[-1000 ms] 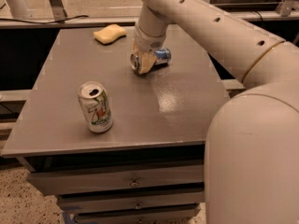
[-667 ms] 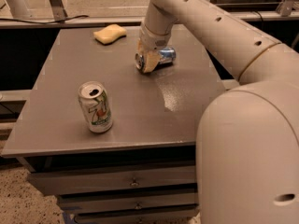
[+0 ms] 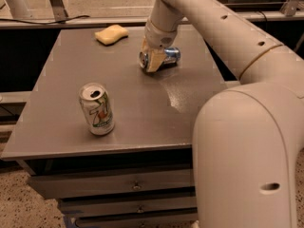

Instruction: Knock redbull can over

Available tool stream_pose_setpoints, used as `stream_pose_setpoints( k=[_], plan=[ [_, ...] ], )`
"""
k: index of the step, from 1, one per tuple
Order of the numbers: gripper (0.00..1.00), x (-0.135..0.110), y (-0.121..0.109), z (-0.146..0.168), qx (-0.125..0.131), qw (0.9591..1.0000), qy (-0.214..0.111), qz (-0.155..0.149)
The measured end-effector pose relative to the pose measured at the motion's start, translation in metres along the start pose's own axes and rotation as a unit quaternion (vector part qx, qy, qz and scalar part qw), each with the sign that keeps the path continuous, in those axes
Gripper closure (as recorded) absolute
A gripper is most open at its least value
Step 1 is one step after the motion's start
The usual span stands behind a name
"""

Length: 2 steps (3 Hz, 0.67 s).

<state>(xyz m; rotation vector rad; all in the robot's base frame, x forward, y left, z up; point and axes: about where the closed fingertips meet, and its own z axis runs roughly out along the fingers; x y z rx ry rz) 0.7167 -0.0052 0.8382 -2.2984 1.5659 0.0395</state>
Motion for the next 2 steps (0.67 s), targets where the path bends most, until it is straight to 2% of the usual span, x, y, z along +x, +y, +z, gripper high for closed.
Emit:
stream_pose_setpoints(
  k=[1, 2],
  plan=[
    [0.13, 0.003, 0.0, -0.013, -0.026, 0.9977, -0.054, 0.032],
    [0.0, 0.0, -0.004, -0.027, -0.027, 0.9944, -0.09, 0.049]
  ],
)
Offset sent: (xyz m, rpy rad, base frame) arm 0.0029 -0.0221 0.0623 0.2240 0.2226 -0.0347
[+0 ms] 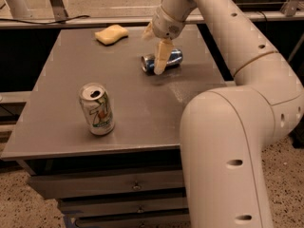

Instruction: Knock redbull can over

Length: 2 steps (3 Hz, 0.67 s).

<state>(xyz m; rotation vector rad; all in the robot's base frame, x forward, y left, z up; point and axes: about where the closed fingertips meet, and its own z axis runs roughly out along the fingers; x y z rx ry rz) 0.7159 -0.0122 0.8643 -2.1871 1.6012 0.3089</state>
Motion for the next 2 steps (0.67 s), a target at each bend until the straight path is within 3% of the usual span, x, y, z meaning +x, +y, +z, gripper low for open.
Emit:
stream_pose_setpoints(
  k=[1, 2],
  plan=[
    [0.0, -0.008, -0.001, -0.014, 0.007, 0.9993, -0.035, 0.012],
    [0.0, -0.004, 0.004, -0.035, 0.028, 0.9952, -0.082, 0.045]
  ],
)
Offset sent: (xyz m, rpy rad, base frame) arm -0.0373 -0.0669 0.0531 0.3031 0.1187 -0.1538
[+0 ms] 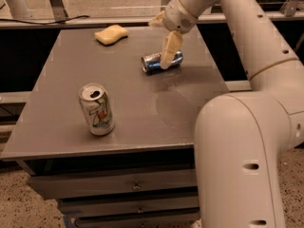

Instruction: Knock redbull can over

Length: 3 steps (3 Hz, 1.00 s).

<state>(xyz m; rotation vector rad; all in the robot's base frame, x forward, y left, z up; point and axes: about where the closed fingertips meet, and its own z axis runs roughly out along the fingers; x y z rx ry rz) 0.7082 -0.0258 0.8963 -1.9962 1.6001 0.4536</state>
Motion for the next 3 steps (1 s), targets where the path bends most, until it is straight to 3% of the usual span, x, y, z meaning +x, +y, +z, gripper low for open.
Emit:
stream_pose_setpoints(
  k=[1, 2, 3],
  plan=[
    [0.0, 0.02, 0.016, -0.031, 0.029, 0.9961, -0.056, 0.061],
    [0.0, 0.054, 0.044, -0.064, 0.063, 0.9822, -0.112, 0.137],
    [0.0, 0.078, 0.071, -0.094, 0.098, 0.9592, -0.174, 0.2]
  ],
)
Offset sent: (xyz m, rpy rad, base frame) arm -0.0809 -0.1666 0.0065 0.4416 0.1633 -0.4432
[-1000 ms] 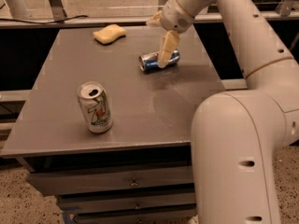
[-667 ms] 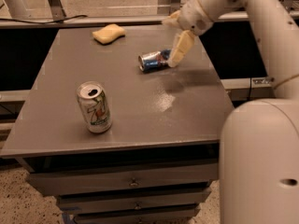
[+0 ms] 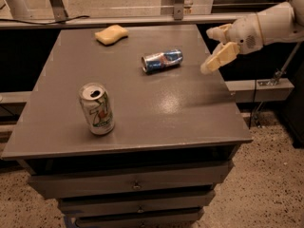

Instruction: Knock redbull can over

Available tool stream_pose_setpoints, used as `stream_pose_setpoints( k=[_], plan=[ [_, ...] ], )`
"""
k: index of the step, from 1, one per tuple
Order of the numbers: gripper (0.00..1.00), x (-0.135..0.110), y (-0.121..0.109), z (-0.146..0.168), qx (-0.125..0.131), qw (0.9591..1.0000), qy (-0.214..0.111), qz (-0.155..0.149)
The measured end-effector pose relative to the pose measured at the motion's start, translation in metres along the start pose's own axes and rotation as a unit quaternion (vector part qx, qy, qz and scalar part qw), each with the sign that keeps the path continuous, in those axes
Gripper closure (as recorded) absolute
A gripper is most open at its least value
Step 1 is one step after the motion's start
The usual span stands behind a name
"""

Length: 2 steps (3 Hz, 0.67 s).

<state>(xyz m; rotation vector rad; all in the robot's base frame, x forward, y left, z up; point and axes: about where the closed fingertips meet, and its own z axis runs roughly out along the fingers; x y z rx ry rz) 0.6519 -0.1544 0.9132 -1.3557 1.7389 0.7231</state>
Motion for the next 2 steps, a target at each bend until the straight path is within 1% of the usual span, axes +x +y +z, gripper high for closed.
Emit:
stream_pose_setpoints(
  k=[1, 2],
  plan=[
    [0.0, 0.0089, 0.0095, -0.0338, 0.02, 0.9962, -0.07, 0.047],
    [0.0, 0.0109, 0.0113, -0.0433, 0.025, 0.9951, -0.08, 0.053]
  ],
)
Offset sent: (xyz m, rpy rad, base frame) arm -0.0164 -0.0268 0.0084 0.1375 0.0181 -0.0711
